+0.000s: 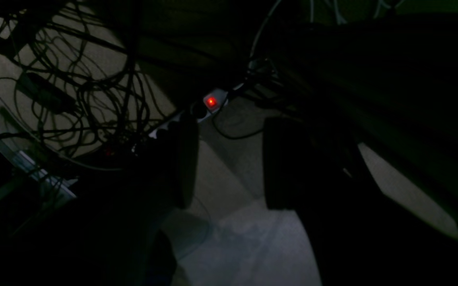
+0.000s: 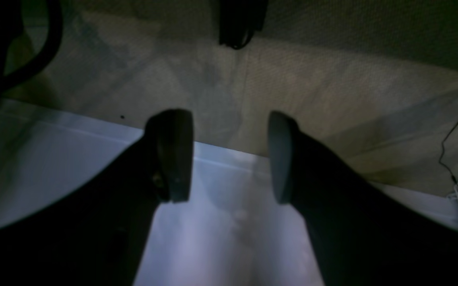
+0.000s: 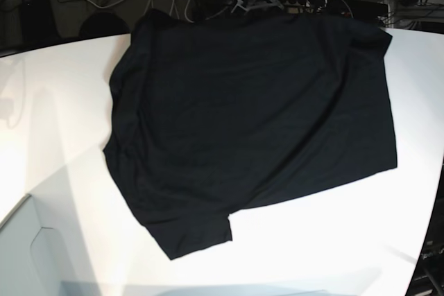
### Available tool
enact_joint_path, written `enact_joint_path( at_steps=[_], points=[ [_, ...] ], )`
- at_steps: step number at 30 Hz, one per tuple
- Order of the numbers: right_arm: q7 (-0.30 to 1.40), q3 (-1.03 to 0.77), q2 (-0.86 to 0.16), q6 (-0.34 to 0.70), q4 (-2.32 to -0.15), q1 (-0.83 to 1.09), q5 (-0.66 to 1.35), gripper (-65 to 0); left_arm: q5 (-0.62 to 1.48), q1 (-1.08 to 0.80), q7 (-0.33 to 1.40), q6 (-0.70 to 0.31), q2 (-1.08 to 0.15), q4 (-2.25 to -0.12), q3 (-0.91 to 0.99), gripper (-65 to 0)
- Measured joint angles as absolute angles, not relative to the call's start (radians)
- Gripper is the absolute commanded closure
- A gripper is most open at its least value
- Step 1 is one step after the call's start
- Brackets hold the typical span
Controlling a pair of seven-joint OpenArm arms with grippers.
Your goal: Fold the T-shirt properly
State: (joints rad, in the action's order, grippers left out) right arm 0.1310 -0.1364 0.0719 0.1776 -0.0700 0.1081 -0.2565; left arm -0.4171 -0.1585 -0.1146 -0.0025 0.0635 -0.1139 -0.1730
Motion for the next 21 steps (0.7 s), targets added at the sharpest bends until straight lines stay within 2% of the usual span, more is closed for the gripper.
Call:
enact_joint_path(
  at_steps=[21],
  points=[
    [0.131,-0.136,0.072,0.178,-0.069,0.109,-0.255,-30.3,-0.464,-0.116,-0.063,-0.031,0.067,-0.107,-0.173,-26.0]
  ],
)
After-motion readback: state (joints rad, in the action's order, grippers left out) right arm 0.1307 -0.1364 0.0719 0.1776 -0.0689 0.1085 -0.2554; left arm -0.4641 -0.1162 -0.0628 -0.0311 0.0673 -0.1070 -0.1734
